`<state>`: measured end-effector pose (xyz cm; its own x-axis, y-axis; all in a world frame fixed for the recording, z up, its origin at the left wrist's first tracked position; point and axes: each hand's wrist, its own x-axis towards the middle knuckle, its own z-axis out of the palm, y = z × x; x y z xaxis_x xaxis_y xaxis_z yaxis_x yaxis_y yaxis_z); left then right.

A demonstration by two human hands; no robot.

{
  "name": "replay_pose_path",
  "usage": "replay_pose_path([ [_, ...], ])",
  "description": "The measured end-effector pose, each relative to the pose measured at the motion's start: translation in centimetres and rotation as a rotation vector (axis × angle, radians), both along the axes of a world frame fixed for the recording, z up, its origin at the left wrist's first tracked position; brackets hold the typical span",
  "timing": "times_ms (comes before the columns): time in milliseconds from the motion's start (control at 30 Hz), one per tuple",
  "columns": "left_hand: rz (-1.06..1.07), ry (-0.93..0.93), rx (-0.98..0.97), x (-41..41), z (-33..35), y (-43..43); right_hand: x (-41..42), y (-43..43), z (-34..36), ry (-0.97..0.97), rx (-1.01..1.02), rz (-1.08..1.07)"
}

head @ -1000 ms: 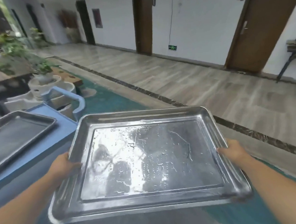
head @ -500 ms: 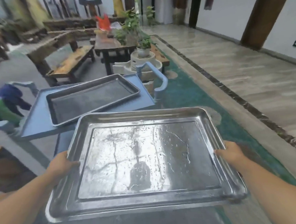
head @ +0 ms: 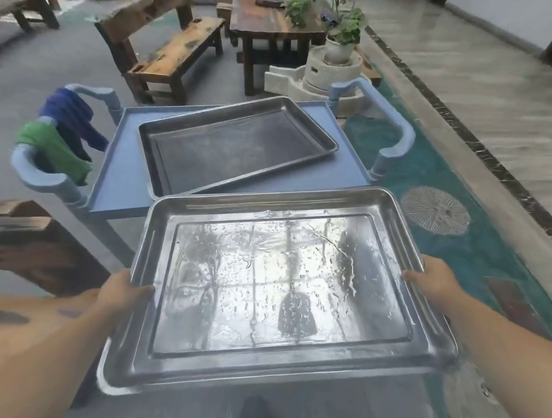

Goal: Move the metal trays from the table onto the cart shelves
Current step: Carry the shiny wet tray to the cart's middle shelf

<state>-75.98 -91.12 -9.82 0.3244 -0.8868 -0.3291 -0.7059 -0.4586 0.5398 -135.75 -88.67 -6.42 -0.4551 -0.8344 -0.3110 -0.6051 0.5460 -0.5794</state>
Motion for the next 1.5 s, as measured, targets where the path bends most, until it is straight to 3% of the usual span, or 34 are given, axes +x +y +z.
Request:
replay_pose_path([
  [167,0.033,-0.023,0.033,2.3,-2.5,-0.9,2.7,-1.0,-1.8,-0.013,0.011,0.032],
  [333,0.078,-0.041,-0.069,3.1,-4.1,-0.6,4.3,-0.9,-4.3,-0.033,-0.001,-0.021],
  [767,0.141,-0.014,0.150,3.5,-10.0,2.6,4.1,-2.8,-11.2,-0.031,0.202,0.050],
  [1133,0.148,-0.026,0.212,4.8,-15.4,-7.0,6.2,-13.5,-17.8,0.016,0.260,0.077],
  [1500,0.062,-0.206,0.031,6.0,-25.6,-21.2,6.1,-30.1,-28.5,0.030,0.104,0.145],
])
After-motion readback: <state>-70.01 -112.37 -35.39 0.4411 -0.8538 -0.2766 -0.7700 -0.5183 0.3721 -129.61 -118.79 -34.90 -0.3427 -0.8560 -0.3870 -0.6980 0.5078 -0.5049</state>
